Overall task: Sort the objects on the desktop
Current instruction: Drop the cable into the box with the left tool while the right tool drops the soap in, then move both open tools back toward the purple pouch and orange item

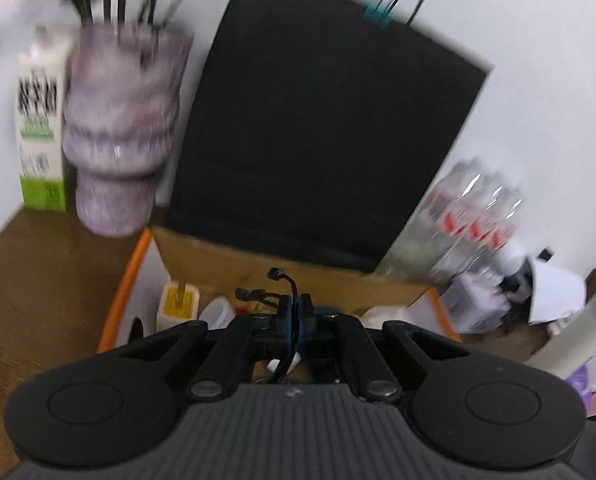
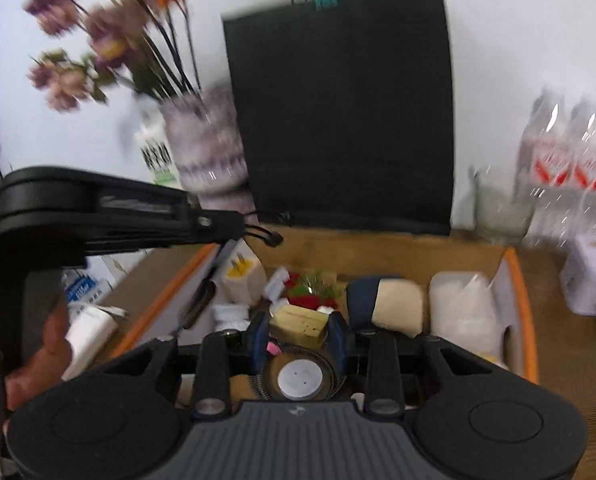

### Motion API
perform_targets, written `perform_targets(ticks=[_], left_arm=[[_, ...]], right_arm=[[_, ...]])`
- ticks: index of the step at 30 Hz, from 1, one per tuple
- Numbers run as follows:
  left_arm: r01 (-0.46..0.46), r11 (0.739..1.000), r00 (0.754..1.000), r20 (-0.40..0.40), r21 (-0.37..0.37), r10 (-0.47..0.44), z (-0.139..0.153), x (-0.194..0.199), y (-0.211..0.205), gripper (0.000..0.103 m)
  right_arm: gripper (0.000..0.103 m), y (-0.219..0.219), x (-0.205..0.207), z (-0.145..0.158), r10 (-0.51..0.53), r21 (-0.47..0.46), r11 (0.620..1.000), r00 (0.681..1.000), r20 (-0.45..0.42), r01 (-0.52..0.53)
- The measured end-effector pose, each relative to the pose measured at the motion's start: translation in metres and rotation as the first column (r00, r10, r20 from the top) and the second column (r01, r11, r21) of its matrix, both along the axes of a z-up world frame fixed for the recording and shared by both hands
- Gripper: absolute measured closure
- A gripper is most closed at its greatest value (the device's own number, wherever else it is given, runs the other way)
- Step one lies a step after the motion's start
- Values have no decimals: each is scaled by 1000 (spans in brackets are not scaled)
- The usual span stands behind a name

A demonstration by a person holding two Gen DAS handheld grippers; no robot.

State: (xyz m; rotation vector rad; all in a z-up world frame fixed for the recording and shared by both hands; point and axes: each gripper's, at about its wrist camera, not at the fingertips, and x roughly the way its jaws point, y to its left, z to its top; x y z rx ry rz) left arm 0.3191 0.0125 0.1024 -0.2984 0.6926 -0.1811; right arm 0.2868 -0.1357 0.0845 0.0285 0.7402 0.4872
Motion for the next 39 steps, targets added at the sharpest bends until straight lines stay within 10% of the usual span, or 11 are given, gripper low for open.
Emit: perform_targets(ticks=[5,17,32,39], left_arm=[[33,999,998,-45,14,-32,-16,-2,6,82],[38,992,996,73,117,-47,24,-119,5,34],[28,972,996,75,234,-47,-72,-306,-36,22],[157,957,977,103,245,-186,-73,-304,-81,12]], right_arm=[[64,2,23,-25,24,60,998,995,-102,-18],[39,-46,-85,20,-44,-37,998,996,78,47],[29,-89,-270,-51,-171,-98,980,984,40,174],[29,-125,-287,-54,-271,-48,961,962,41,273]])
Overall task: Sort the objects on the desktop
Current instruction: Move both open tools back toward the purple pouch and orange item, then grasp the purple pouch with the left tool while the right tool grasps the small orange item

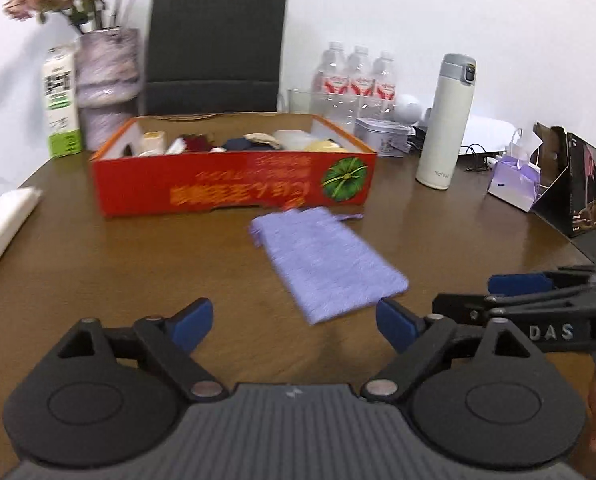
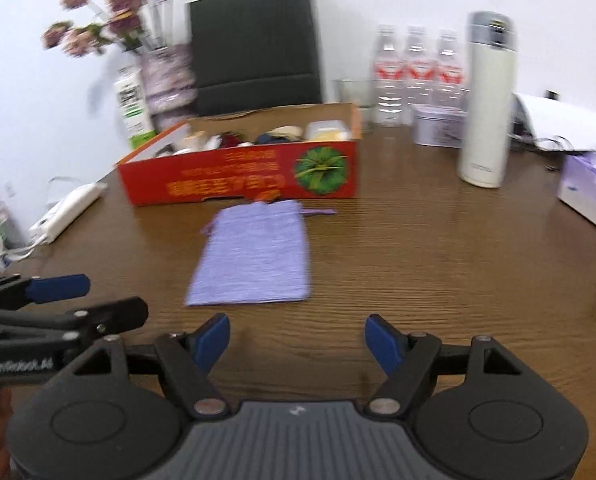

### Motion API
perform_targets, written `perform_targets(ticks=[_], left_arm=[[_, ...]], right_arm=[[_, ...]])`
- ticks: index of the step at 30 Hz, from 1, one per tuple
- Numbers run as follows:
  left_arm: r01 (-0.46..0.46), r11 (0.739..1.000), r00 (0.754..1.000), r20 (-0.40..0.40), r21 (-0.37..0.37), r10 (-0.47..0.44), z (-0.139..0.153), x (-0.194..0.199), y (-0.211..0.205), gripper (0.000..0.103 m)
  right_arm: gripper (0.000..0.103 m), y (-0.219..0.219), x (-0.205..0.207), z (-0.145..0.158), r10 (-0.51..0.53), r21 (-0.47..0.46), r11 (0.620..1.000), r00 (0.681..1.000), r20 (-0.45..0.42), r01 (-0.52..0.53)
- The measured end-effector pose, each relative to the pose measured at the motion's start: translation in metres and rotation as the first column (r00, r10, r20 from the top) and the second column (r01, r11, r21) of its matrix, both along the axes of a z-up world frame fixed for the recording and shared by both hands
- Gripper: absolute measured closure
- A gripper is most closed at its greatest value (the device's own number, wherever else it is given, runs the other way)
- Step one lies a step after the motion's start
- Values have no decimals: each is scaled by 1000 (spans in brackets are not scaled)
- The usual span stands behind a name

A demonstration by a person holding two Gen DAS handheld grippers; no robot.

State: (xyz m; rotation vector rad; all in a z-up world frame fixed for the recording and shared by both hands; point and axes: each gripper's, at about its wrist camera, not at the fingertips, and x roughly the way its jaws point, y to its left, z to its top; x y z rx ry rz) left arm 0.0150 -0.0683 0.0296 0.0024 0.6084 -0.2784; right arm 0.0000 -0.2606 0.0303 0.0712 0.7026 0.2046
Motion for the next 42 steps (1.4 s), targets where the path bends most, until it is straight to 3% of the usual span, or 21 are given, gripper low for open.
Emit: perform_targets(ticks=[1,2,6,8,10,11,12,13,17,22,25,27,29,30,31,33,36,37,38,39,42], left_arm=[[2,1000,1000,-6,-3,-2,0,10,-8,11],[7,1000,1000,-13,-9,-7,-1,21,-17,11],[15,1000,997,-77,14,-14,-14,70,-48,11],[10,997,993,-121,71,-2,-26,85,-60,25],[19,991,997,-75,134,-9,-28,79,-68,42],[44,991,996,-77,127,-34,-27,74,-67,64],[60,988,996,-81,143,-49,-24,69,-67,76],[65,984,995,-82,168,-52,-23,63,-67,95],[71,984,995,-74,161,-60,-22,32,-37,97],[5,999,997,-72,51,-1,-9,13,30,95],[-57,998,998,-27,24,57,2,18,52,90],[-71,997,997,-10,10,71,6,24,58,76],[-88,995,996,-5,38,88,3,34,55,31],[-124,990,992,3,65,124,0,41,51,23],[-158,984,987,16,83,157,-2,47,48,20],[-163,983,986,-6,88,164,-7,64,43,21],[-167,981,980,-93,100,176,-16,72,42,44],[-175,980,980,-76,95,182,-19,69,42,54],[-183,977,980,-60,108,191,-20,63,41,77],[-177,978,982,-52,110,183,-20,56,41,88],[-138,987,989,-34,88,142,-24,30,39,99]], right_arm=[[30,-5,2,1,-14,11,1000,1000,3,14],[39,-10,3,3,-33,12,999,999,11,33],[38,-23,16,12,-50,10,999,998,44,49],[38,-25,28,16,-48,-23,999,997,57,49],[38,-23,38,21,-40,-35,998,996,74,43],[38,-22,43,22,-28,-32,999,996,79,31],[38,-20,49,23,-18,-26,999,997,81,20],[38,-16,56,24,-7,-23,1000,997,79,9],[38,8,89,24,63,-23,998,996,70,-62],[38,50,135,8,157,-1,988,987,23,-157],[41,75,167,-13,126,20,992,992,-21,-126],[48,88,180,-24,88,3,996,995,-39,-88],[58,99,183,-27,71,-24,997,997,-7,-72],[64,103,183,-28,60,-35,998,998,6,-59],[79,106,183,-29,51,-51,997,999,19,-50],[78,107,178,-31,53,-69,996,998,36,-50],[79,97,162,-28,66,-67,996,998,24,-64],[81,91,153,-26,68,-60,996,997,23,-67],[82,84,141,-24,74,-49,996,997,20,-73],[83,77,130,-24,83,-34,996,996,17,-82],[83,62,86,-24,116,12,993,993,3,-116]])
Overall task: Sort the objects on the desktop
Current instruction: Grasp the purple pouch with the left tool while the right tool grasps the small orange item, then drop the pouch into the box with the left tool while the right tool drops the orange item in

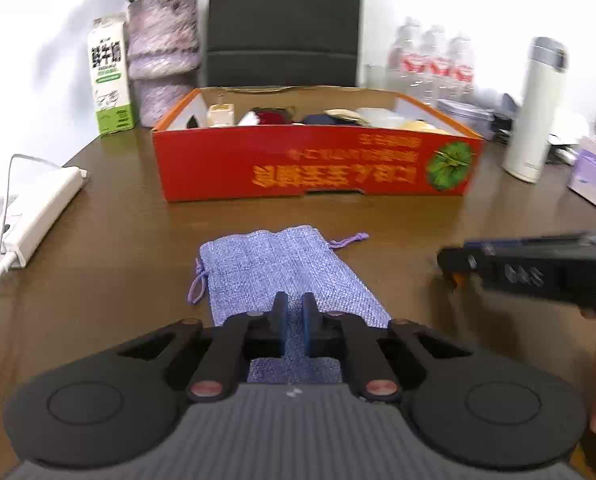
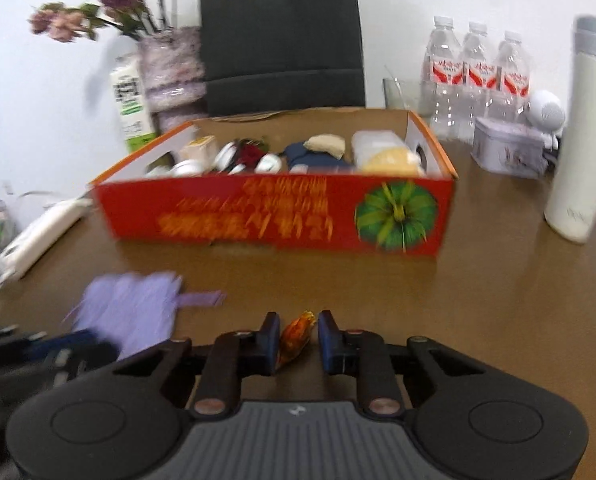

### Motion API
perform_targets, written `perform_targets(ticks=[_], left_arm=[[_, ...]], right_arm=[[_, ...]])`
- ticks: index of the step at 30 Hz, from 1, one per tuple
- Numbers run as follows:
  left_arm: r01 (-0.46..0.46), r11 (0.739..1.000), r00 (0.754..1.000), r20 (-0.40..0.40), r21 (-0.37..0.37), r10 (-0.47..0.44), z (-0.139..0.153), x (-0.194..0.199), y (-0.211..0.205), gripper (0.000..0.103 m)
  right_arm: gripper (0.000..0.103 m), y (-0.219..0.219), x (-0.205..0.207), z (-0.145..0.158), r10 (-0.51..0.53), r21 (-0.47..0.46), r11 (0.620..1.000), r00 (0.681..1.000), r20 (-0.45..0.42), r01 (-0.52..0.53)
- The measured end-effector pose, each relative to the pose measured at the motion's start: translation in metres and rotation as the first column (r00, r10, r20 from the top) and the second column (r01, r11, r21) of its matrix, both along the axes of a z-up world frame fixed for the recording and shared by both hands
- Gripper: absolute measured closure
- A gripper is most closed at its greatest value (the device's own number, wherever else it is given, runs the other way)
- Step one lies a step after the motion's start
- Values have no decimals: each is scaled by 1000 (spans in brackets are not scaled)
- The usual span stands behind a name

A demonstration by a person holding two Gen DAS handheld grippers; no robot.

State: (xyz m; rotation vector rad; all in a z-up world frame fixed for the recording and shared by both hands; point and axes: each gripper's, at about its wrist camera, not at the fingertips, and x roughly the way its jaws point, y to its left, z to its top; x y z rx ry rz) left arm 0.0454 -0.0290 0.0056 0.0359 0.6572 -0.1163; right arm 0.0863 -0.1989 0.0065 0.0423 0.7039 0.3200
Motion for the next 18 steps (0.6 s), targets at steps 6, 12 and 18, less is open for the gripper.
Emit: perform_targets(ticks=[6,12,18], left_arm=[[74,993,997,-2,-92,-74,7,-61,-8,102],[106,984,987,137,-147,-86,53,-112,0,102],[163,977,968,213,-137,-131,97,-114,7,102]], right_arm=[[84,-15,-78,13,52,32,998,998,33,-53],[84,-30,-124,47,57,14,998,985,161,-60],[84,-41,-128,66,34,43,998,978,205,-44]])
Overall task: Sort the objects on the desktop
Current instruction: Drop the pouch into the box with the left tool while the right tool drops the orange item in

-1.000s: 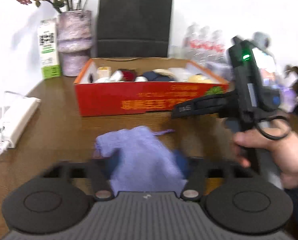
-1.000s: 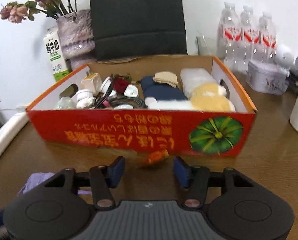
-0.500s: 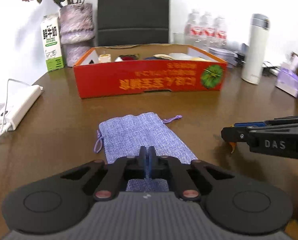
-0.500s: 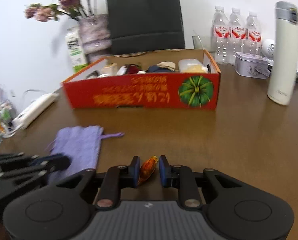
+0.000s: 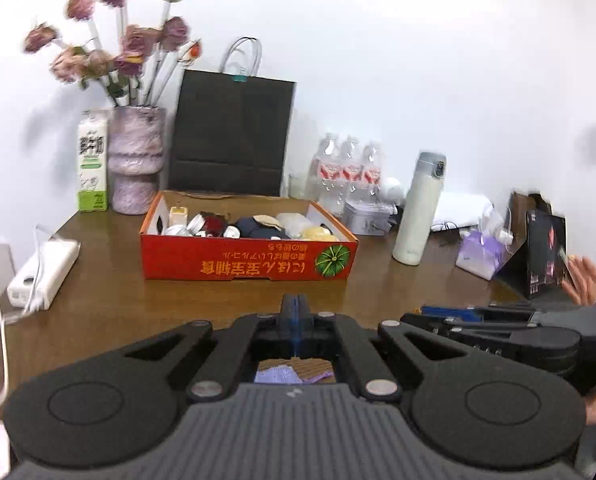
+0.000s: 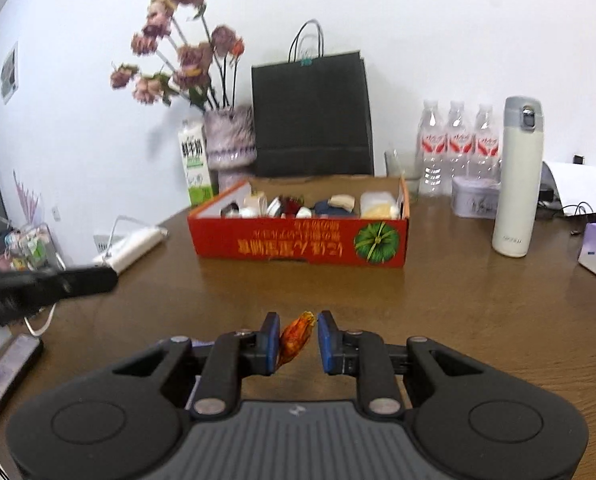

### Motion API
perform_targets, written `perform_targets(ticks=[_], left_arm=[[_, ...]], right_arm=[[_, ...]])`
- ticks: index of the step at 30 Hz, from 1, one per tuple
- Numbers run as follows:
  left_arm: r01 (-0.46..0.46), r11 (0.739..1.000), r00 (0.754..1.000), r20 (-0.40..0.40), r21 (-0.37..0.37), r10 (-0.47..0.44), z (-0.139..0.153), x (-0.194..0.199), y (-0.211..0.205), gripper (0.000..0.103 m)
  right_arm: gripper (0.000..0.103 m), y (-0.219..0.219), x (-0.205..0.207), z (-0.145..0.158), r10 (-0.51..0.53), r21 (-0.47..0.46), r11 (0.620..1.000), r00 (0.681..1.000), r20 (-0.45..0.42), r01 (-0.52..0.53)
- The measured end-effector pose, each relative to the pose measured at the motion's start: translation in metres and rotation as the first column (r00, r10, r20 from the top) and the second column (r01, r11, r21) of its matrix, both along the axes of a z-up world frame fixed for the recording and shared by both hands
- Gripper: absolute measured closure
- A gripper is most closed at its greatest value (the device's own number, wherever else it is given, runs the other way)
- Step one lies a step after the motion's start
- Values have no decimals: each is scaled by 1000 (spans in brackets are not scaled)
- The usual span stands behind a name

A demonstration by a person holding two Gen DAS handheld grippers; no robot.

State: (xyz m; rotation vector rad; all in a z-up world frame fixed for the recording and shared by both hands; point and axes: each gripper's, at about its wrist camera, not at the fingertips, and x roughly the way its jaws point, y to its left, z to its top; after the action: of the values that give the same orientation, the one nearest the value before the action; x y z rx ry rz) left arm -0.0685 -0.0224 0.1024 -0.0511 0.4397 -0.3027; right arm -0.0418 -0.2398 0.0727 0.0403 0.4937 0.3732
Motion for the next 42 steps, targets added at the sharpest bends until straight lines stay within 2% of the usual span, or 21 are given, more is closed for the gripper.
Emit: perform_targets(ticks=[1,3,4,5,7,9,11,12,13,14,16,22,26,30,35,36,37,38,39,40,42], left_arm=[[8,1000,999,-37,20,-7,-5,6,-3,99],[-1,998,989,-151,60,10,-27,19,-10,57],[-20,996,981,-189,92,37,-41,22,-16,18],[-36,992,980,-188,119,58,-53,22,-22,2],[-75,976,983,-150,207,107,-73,23,-38,1],[-47,959,968,-225,278,112,-90,38,-50,0],[-41,984,953,-290,174,91,-97,46,-42,4],[-43,984,957,-274,173,90,-97,46,-41,14],[-31,981,967,-243,189,78,-96,43,-43,46],[-4,985,970,-238,170,45,-93,41,-43,93],[49,993,960,-278,109,-17,-88,48,-41,98],[39,996,998,-52,85,-34,-17,84,-14,98],[62,997,998,15,35,-62,49,157,4,98],[33,998,994,-104,-48,-38,59,259,9,97],[-75,996,963,-264,-55,58,16,339,7,92],[-87,995,955,-287,-46,70,6,347,7,89],[-89,996,948,-310,-32,75,-3,354,5,74],[-93,996,943,-323,-16,83,-11,356,4,46],[-93,996,941,-328,1,88,-16,359,3,33],[-95,995,944,-316,24,98,-19,361,2,20],[-87,994,955,-280,66,103,-17,365,1,19]], right_arm=[[84,-1,2,0,-8,-5,1000,1000,-1,8],[83,-2,4,-4,-14,-6,1000,1000,-18,14],[83,-4,6,-7,-12,2,1000,999,-31,12],[83,-5,6,-11,-9,6,1000,999,-42,10],[83,-4,8,-17,-7,5,1000,998,-61,7],[83,-3,10,-21,3,6,1000,997,-73,-2],[83,-1,11,-22,14,8,1000,997,-74,-13],[83,-1,13,-22,19,9,1000,997,-73,-18],[83,-1,14,-23,21,12,1000,997,-74,-20],[83,-1,16,-23,22,19,1000,997,-75,-21],[83,-1,23,-25,25,32,999,996,-91,-22],[83,5,57,4,33,-14,999,999,-19,-33],[83,10,114,45,63,-38,997,997,44,-62],[83,17,196,66,127,-5,992,992,-5,-128],[83,36,292,43,88,-95,990,986,-141,-102],[83,39,304,35,79,-111,989,984,-161,-97],[81,41,314,27,80,-121,987,979,-186,-104],[79,43,325,19,81,-124,986,974,-214,-109],[74,44,333,12,79,-127,986,968,-240,-112],[57,45,341,8,57,-134,986,965,-255,-94],[43,43,346,6,13,-145,988,973,-230,-47]])
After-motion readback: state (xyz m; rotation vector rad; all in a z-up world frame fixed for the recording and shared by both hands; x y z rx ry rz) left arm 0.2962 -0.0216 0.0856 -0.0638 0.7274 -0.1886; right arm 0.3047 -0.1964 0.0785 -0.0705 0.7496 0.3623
